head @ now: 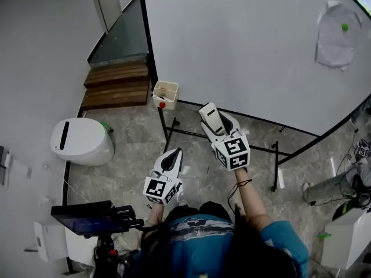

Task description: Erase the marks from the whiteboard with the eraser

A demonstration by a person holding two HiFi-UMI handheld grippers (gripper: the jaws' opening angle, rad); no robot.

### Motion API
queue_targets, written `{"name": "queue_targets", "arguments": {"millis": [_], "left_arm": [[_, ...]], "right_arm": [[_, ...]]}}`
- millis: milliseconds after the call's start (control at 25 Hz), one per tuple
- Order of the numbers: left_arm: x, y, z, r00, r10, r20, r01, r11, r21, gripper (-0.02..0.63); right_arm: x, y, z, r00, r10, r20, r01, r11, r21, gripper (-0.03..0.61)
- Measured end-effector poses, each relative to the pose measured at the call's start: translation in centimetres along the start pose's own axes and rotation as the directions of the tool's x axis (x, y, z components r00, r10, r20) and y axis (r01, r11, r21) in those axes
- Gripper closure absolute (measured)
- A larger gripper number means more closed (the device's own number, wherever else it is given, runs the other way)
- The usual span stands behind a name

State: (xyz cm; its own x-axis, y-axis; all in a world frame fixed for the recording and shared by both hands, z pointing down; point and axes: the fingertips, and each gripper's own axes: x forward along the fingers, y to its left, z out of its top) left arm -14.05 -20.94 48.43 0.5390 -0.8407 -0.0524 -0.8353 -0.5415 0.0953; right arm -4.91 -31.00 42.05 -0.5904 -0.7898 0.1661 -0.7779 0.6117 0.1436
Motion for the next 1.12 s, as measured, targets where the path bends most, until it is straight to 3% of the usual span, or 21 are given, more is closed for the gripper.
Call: {"name": "queue_targets", "arguments": {"millis": [200,400,600,920,1120], "left_arm": [[4.3,4.0,-0.6,1.0,-0.008,-0.017,0.008,1.0,-0.01,0.611],[9.2,5.4,0.0,0.999,-0.044,-0.027,0.044,0.999,0.024,0.611],[10.0,4.9,1.2,0.997,-0.077,-0.008,0.078,0.995,0.056,0.611],[11.4,3.7,1.6,0.994,-0.109,-0.021,0.11,0.992,0.056,0.611],[12.1,3.2,2.1,0.992,-0.123,-0.016,0.123,0.991,0.057,0.611]], "right_arm": [[5.4,-6.3,6.5,0.996,-0.054,0.073,0.066,0.984,-0.163,0.314],[9.3,-13.2,12.6,0.983,-0.105,0.151,0.142,0.955,-0.259,0.314],[10.4,-15.9,18.8,0.96,-0.159,0.232,0.242,0.887,-0.394,0.314],[8.8,-22.0,30.0,0.872,-0.286,0.398,0.465,0.738,-0.489,0.314],[7.0,-25.1,34.4,0.81,-0.359,0.464,0.565,0.687,-0.456,0.314]]}}
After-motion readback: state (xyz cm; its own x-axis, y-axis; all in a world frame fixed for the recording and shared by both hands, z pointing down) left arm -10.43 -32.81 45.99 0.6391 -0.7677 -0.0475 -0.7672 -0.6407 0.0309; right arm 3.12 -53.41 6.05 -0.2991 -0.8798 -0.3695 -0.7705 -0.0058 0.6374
